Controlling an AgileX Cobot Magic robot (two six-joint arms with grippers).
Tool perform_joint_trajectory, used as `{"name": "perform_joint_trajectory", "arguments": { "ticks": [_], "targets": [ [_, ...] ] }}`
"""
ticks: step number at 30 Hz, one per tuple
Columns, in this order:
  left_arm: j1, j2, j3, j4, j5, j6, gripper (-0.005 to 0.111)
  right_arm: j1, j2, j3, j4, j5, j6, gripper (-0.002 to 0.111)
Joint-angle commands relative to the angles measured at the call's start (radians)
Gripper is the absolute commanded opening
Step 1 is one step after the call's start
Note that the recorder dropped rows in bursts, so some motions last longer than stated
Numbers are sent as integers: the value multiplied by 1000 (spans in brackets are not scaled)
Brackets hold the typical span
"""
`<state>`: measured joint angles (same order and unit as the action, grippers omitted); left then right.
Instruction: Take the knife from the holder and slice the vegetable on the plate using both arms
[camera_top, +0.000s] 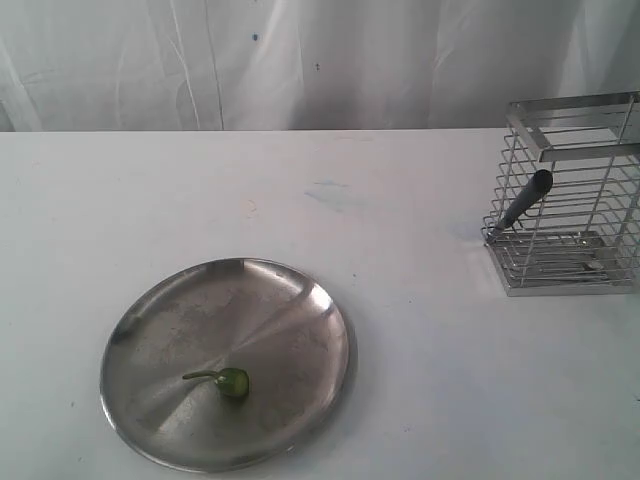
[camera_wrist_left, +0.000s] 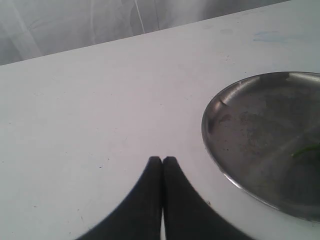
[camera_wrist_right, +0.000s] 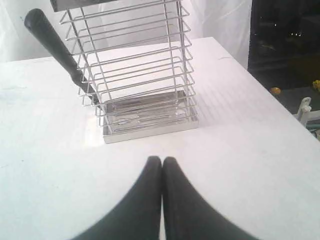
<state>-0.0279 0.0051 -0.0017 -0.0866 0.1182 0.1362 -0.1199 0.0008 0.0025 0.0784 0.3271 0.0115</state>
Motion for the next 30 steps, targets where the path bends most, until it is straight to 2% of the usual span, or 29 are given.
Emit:
{"name": "perform_joint_trajectory", "arguments": {
  "ticks": [1, 3, 5, 11, 16, 19, 25, 27, 30],
  "targets": [
    [-4, -5, 2, -9, -4, 0, 0, 3, -1, -3, 32, -93, 21, 0],
    [-4, -5, 2, -9, -4, 0, 0, 3, -1, -3, 209, -151, 176, 0],
    [-4, -5, 2, -9, -4, 0, 0, 3, -1, -3, 401, -133, 317, 0],
    [-4, -5, 2, -9, -4, 0, 0, 3, -1, -3, 415, -33, 332, 0],
    [-4, -5, 2, -9, -4, 0, 0, 3, -1, -3, 417, -61, 332, 0],
    [-4, -5, 2, -9, -4, 0, 0, 3, -1, -3, 419, -255, 332, 0],
    [-4, -5, 2, -9, -4, 0, 0, 3, -1, -3, 412, -1010, 398, 0],
    [-4, -5, 2, -9, -4, 0, 0, 3, -1, -66, 341, -1094, 451, 0],
    [-4, -5, 2, -9, -4, 0, 0, 3, -1, -220, -4, -1027, 491, 0]
  ]
}}
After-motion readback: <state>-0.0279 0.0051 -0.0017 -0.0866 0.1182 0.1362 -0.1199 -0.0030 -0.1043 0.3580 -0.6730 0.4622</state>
